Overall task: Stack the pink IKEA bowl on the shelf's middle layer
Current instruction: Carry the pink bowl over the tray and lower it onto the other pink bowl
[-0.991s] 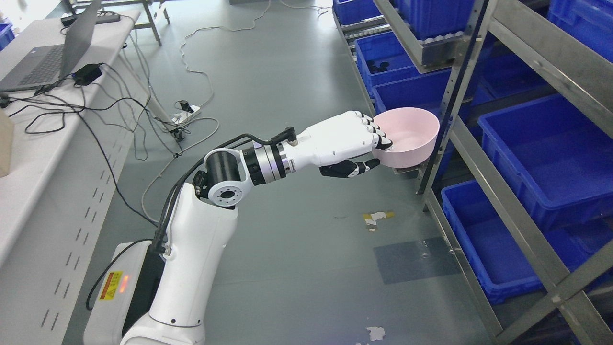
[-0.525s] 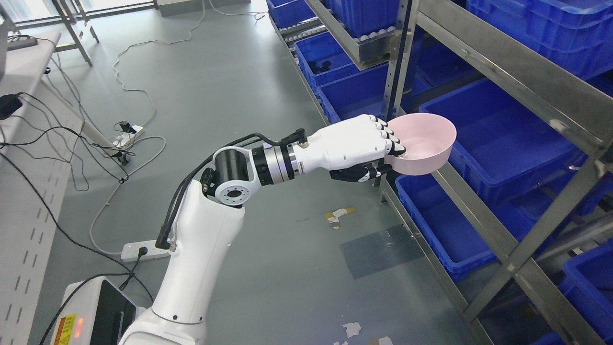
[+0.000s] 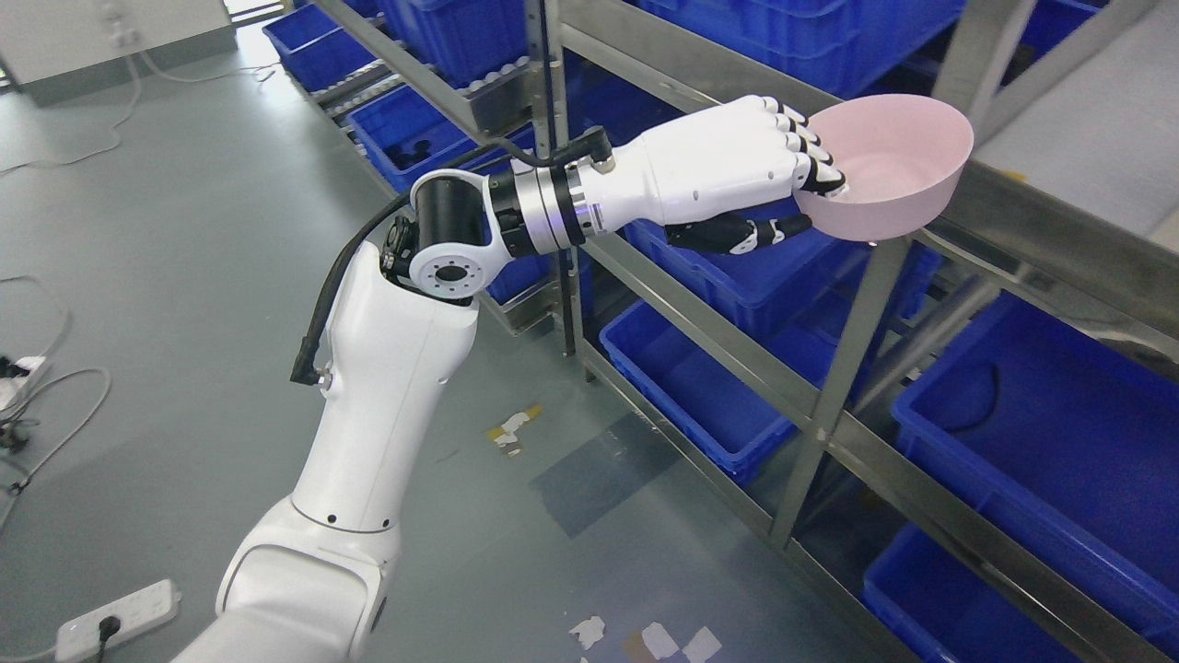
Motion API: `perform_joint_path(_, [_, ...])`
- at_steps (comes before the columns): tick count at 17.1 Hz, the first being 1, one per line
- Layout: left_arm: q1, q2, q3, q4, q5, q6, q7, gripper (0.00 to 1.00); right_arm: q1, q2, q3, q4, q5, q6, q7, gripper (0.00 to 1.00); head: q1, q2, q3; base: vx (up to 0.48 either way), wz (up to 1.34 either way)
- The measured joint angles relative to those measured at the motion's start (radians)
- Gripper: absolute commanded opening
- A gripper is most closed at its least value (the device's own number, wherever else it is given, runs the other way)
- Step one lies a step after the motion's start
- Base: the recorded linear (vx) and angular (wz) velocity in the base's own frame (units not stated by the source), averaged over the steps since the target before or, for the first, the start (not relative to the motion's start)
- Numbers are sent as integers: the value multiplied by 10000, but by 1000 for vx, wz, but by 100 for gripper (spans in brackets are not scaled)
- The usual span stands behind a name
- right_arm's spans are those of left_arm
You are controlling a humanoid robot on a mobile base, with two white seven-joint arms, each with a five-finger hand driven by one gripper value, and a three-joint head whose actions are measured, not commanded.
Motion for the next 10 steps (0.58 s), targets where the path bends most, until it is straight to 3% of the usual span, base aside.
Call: perform_joint_path(10, [-2437,0,267,1934,-1658,1434,-99,4,1,0,0,0,0,0,-1,100,0,0,0,-39,-609])
